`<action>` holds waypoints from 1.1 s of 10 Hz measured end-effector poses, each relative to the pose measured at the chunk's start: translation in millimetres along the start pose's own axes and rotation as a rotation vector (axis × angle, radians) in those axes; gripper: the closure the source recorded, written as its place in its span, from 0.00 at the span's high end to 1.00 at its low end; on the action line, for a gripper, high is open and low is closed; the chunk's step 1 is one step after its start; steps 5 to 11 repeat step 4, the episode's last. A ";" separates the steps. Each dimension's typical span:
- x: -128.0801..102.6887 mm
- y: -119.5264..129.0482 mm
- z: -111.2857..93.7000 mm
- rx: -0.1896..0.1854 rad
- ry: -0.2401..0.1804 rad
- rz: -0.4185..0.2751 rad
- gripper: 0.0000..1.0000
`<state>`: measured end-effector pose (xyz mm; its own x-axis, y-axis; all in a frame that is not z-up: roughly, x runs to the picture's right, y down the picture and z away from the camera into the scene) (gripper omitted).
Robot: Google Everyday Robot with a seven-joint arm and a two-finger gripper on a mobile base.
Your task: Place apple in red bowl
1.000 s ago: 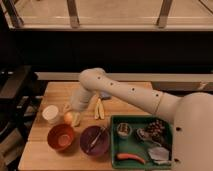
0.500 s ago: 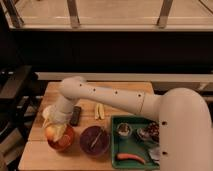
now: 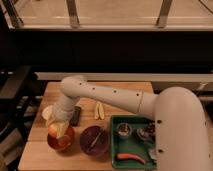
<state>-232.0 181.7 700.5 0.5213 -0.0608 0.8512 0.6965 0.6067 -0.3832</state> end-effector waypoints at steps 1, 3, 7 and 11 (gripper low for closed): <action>0.7 0.1 -0.6 0.000 0.000 0.002 0.74; -0.4 -0.1 0.5 -0.002 -0.001 -0.001 0.74; 0.7 0.2 -0.5 0.000 0.000 0.000 0.74; 0.7 0.2 -0.5 0.000 0.000 0.000 0.74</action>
